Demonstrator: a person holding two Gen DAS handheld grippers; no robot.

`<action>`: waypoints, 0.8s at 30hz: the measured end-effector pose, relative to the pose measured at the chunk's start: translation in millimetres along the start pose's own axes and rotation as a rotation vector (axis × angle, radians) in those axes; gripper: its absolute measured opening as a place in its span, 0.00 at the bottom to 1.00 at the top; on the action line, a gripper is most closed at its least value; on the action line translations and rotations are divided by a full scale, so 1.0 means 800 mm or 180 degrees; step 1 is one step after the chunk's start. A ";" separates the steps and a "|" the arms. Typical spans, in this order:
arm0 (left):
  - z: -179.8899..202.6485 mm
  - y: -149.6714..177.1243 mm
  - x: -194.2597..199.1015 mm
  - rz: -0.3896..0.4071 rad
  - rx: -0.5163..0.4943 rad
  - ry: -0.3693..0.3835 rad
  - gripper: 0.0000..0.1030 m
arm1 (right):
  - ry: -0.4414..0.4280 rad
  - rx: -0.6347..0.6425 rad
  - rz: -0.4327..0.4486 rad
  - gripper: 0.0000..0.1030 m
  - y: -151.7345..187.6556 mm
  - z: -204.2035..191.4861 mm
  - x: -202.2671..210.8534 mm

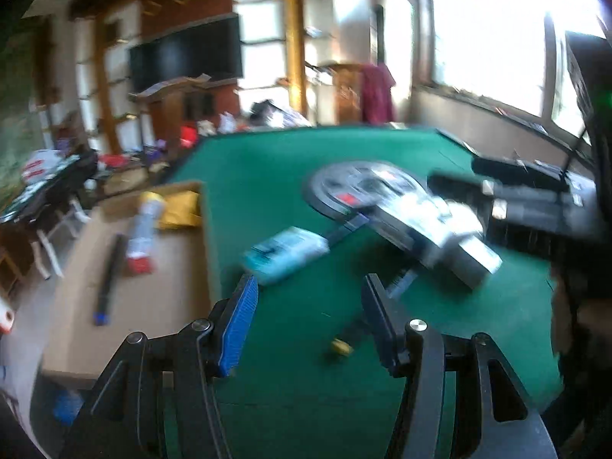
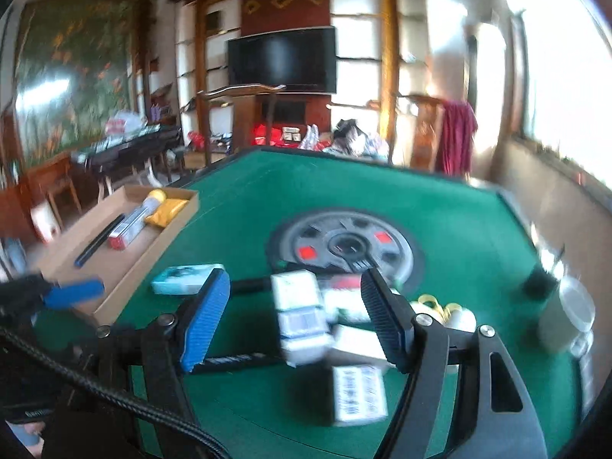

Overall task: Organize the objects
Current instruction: 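Grasp the white medicine box with the right tool while the left tool grasps a black marker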

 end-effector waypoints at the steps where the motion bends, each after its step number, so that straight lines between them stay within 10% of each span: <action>1: 0.008 0.001 -0.004 -0.0064 -0.0058 0.0030 0.49 | -0.0053 -0.0098 -0.0052 0.68 0.001 0.011 -0.003; 14: 0.093 0.005 -0.077 -0.0657 -0.0831 0.0042 0.46 | -0.0334 -0.0441 -0.0216 0.68 0.010 0.051 0.003; 17: 0.102 0.007 -0.092 -0.0770 -0.0849 0.0065 0.21 | -0.0256 -0.0470 -0.0423 0.68 0.020 0.063 -0.008; 24: 0.095 0.011 -0.089 -0.0806 -0.0772 -0.0019 0.12 | 0.0003 -0.0300 -0.0815 0.68 0.050 0.070 -0.031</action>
Point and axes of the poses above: each gripper's, at about its wrist camera, not at the fingertips, and x roughly against the way its jaws point, z to its right, y to its underside, the point moved 4 cm from there along -x, roughly the way its jaws point, and after that the axes turned 3 degrees about -z, right-handed, at the moved point
